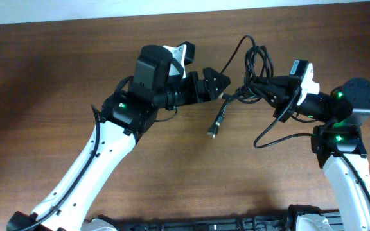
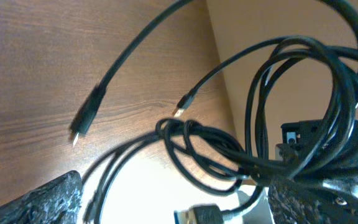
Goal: Untangle cables
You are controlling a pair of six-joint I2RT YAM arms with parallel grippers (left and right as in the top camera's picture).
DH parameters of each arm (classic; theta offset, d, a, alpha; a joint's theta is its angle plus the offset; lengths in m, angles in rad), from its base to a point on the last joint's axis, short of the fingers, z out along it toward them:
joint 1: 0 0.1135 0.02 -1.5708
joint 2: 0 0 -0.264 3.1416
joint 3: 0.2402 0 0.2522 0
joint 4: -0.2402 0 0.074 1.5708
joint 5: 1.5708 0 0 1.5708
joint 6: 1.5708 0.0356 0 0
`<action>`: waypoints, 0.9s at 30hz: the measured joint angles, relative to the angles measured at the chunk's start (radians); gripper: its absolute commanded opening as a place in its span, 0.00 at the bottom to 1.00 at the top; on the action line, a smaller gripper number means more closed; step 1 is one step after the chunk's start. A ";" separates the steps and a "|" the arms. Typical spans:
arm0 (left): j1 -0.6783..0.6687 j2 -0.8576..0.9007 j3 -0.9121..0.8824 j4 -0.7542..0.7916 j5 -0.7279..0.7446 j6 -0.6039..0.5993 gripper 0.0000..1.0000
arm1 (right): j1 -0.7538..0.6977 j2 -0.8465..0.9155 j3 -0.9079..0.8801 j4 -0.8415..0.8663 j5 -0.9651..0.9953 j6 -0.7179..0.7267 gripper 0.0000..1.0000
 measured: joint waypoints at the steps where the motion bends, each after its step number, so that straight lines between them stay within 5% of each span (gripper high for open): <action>1: 0.000 0.000 0.000 0.003 0.000 0.016 0.97 | 0.000 0.000 0.000 0.000 -0.017 0.003 0.04; 9: -0.010 0.000 0.000 0.061 0.079 0.122 0.92 | 0.000 0.000 0.000 0.000 -0.068 0.025 0.04; 27: -0.052 0.000 0.000 0.075 0.101 0.137 0.87 | 0.000 0.000 0.000 0.003 -0.121 0.042 0.04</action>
